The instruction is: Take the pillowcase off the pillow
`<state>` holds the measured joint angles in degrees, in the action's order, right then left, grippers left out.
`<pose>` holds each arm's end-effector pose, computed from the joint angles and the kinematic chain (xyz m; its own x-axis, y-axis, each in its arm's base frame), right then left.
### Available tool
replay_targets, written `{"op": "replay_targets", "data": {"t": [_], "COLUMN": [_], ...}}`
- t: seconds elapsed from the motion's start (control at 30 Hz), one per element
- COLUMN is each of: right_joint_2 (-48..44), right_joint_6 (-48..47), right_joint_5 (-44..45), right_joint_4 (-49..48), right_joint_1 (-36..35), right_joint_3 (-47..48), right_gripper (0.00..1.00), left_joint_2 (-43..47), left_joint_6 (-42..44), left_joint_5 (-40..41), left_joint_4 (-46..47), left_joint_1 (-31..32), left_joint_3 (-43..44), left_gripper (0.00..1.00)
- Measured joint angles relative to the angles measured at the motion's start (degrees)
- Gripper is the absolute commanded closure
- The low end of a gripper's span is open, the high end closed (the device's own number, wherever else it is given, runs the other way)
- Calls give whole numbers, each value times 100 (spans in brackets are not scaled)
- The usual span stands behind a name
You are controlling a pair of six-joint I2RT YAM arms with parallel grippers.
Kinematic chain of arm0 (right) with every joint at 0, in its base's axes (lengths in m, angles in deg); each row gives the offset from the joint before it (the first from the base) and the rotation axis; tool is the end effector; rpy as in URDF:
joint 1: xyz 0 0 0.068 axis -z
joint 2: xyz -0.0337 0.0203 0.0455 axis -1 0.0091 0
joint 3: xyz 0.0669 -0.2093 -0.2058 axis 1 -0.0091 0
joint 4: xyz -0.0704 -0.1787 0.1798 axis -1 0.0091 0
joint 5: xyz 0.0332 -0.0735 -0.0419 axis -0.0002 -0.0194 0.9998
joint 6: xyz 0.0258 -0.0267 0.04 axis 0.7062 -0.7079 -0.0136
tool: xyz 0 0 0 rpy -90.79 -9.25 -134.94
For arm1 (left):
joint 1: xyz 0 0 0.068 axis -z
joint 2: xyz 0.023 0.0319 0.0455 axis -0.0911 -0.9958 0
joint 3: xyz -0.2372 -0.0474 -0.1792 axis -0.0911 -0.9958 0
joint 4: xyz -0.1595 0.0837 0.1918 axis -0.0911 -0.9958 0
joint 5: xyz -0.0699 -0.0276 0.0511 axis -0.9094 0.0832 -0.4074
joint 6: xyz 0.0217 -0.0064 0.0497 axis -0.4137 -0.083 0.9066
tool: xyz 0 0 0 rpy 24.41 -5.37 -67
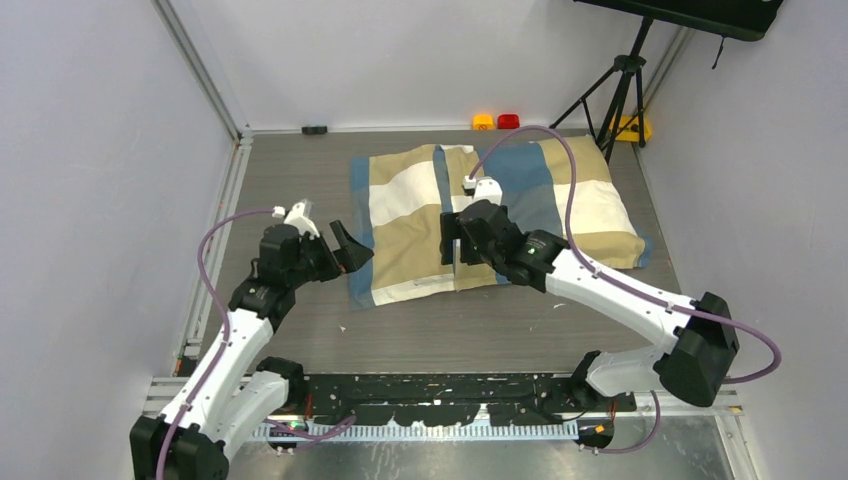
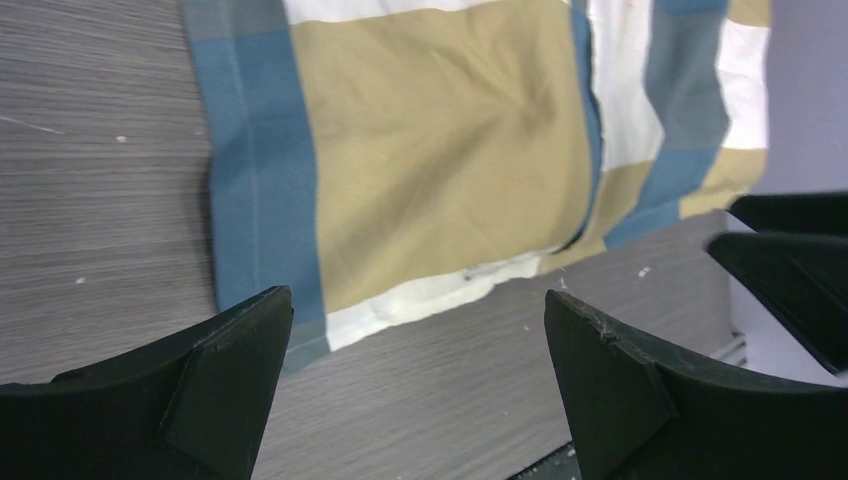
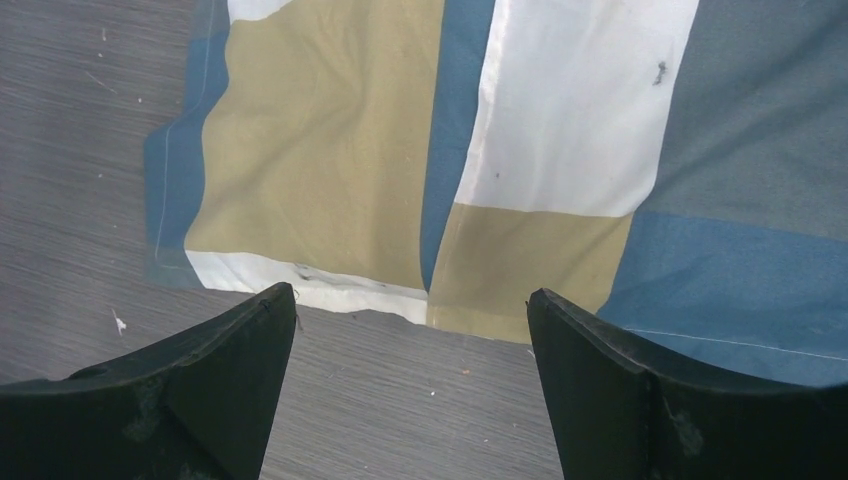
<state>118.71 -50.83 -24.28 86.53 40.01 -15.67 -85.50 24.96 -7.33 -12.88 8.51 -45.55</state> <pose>0.1899 0.2017 0.3286 -0.6206 -0.0274 -0.7837 -0.2592 0.9504 0.1721 0.1650 -0.0496 0.2756 -0.6500 -0.4433 -0.6173 0.0566 0.7817 -0.6210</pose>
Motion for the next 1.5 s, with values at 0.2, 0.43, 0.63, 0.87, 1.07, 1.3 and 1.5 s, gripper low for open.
{"op": "replay_targets", "data": {"t": [0.2,0.43,0.63,0.87,1.07,1.3,1.5], "right_joint_2": [592,1169,1845,2345,2345,2551,2535], "right_joint_6": [-33,-188,-330,-503,-597,-723,-809], "right_joint_5": [225,321,254,-4,-337,-186,229], "right_joint_4": [195,157,33,-98,-223,-122,15], "right_joint_1": [2,605,1071,1137,1200,1211,1322], "right_joint_3": [352,601,831,918,977,1215,1156], "right_gripper": [17,25,24,22,15,37,53], "left_joint_2": [354,-63,-1360,-1998,-2446,-3206,-3985], "left_joint_6": [-96,-717,-1290,-1300,-940,-708,-577], "left_joint_5": [-286,-361,-748,-861,-507,-238,70], "left_joint_4": [-11,232,1132,1491,1279,1014,535], "left_joint_1": [0,0,0,225,879,1038,1327], "left_joint_3": [33,33,7,79,876,1768,2382], "left_gripper": [0,0,0,5,12,18,18]}}
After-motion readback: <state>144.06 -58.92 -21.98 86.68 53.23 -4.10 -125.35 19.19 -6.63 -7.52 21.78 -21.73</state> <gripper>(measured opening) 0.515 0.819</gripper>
